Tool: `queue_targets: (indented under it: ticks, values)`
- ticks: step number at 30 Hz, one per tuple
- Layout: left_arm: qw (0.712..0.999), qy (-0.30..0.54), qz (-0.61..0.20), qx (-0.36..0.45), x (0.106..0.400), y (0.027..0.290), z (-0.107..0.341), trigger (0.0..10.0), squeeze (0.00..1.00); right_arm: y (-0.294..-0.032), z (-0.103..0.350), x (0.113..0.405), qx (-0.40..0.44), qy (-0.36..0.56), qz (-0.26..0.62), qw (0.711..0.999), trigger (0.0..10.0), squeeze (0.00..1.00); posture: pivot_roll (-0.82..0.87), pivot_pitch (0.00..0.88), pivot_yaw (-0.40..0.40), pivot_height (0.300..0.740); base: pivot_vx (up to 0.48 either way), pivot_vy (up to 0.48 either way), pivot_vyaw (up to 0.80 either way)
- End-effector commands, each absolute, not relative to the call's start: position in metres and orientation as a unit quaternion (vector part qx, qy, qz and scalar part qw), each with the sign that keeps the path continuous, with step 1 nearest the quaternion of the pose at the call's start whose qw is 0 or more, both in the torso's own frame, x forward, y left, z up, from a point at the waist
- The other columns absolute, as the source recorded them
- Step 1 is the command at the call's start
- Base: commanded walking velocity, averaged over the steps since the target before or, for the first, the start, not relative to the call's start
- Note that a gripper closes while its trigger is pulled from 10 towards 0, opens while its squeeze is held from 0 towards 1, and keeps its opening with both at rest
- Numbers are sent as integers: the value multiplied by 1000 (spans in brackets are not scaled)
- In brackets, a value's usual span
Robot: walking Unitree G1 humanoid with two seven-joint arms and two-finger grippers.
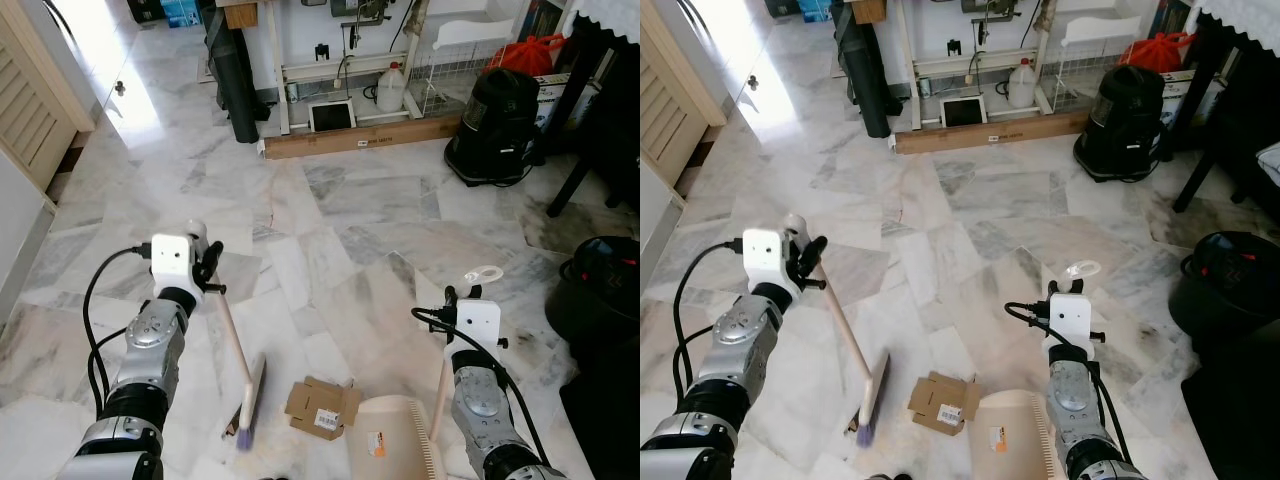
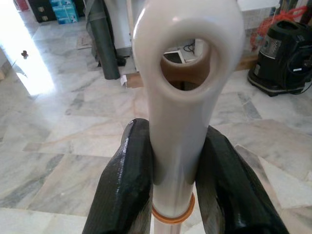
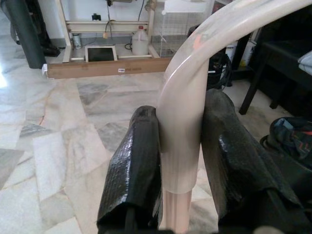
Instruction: Sweep floor
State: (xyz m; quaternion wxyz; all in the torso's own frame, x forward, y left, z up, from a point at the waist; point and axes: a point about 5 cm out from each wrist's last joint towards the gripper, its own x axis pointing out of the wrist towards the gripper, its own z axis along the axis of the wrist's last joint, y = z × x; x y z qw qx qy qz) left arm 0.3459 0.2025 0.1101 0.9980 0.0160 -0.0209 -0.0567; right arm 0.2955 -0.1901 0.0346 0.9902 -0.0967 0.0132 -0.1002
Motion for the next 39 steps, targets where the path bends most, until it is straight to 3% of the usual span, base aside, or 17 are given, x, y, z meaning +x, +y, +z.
queue_targets:
  ticks: [1, 25, 26, 29, 39]
  values:
    - [998, -39, -54, 23, 347, 206, 117, 10000, 0, -190, 29, 291, -102, 24, -96, 990, 10000, 0, 74, 111, 86, 740, 0, 0, 0]
    - [997, -36, -56, 32, 347, 204, 113, 10000, 0, -190, 29, 291, -102, 23, -96, 990, 10000, 0, 72, 112, 85, 740, 0, 0, 0]
    - [996, 11, -87, -8, 343, 194, 93, 10000, 0, -191, 27, 287, -103, 22, -96, 990, 10000, 0, 35, 167, 93, 740, 0, 0, 0]
    - [984, 80, -136, -85, 334, 175, 65, 10000, 0, -193, 25, 282, -104, 20, -95, 990, 10000, 0, 36, 165, 94, 740, 0, 0, 0]
    - [974, 110, -155, -127, 331, 172, 57, 10000, 0, -192, 26, 283, -103, 18, -95, 990, 10000, 0, 37, 158, 94, 740, 0, 0, 0]
